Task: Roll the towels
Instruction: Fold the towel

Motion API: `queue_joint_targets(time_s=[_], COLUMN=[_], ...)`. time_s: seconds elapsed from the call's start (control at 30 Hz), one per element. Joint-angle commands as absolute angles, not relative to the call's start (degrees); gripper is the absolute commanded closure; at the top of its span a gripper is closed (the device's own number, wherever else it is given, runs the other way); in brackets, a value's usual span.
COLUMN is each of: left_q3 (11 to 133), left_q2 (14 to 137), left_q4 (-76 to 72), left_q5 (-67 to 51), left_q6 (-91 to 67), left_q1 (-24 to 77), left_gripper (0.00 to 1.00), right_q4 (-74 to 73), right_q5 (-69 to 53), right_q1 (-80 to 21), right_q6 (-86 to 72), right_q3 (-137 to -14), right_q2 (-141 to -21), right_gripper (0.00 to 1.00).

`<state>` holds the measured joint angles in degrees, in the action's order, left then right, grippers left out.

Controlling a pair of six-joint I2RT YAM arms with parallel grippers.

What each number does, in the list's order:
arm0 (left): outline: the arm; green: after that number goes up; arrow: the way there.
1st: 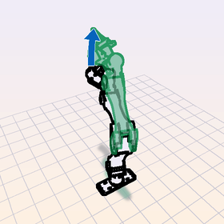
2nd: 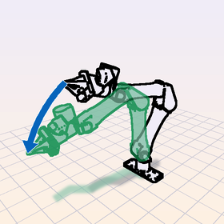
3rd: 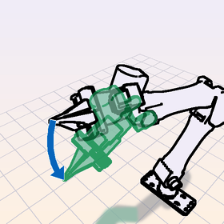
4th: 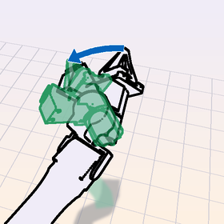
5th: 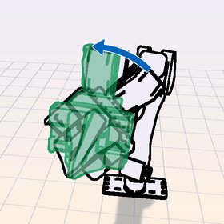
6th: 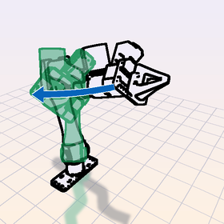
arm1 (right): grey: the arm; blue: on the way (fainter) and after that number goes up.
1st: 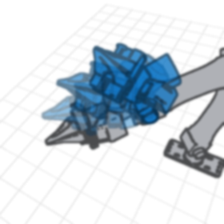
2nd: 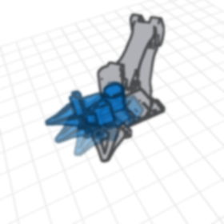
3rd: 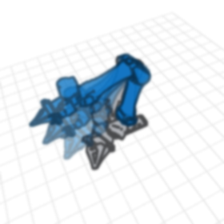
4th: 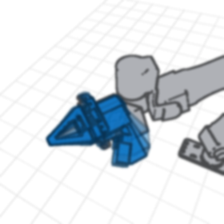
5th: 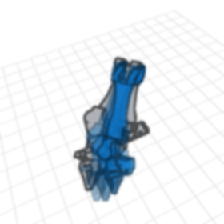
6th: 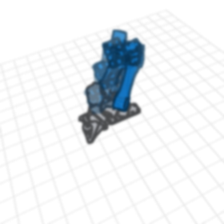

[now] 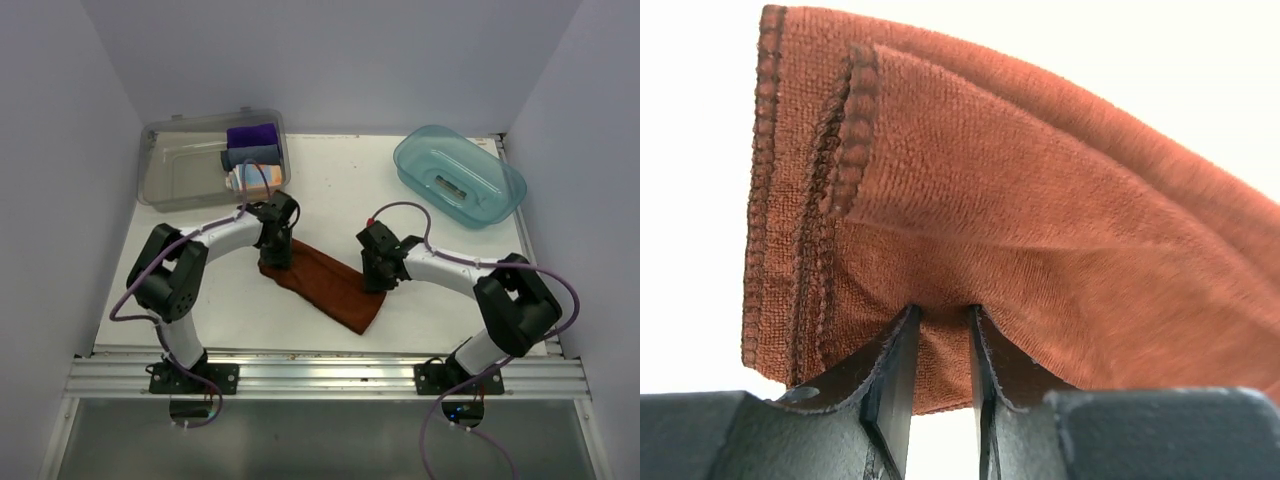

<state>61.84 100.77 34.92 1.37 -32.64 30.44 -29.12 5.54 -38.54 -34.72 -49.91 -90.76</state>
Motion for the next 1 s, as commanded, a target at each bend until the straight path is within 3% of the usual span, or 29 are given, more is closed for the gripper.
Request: queue_joint_targets(time_s=[0.0,0.23,0.53,0.73,0.97], left_q3=[68.80,89.09,95.89,92.03,67.26], left_q2=[106.77,120.22,117.17,107.33,87.48], left_q4=[29.27,35.06,43.85,43.95,34.21], left_q5=[1.50,0.79,7.91,4.84,-5.43], left_q6=[-30.76,-29.45,-23.56,-24.52,-32.85], left_q1=[30.50,32.08,32.17,33.30,36.65], left_gripper=[0.70,0.71,0.62,0.61,0.66], right_q4=[-25.76,-22.24,-29.34,-33.73,-34.28], right_q5=[6.86,6.85,10.54,13.09,14.50], right_q1=[-38.93,-52.28,-56.25,-56.16,-54.93], right_q6=[-39.28,-50.88,-50.28,-48.08,-45.63], right_q3=[-44.49,-38.75,-45.42,-48.43,-46.75], right_q2=[-89.13,-86.48,-81.40,-78.32,-74.97], right_gripper=[0.70,0.71,0.69,0.68,0.62])
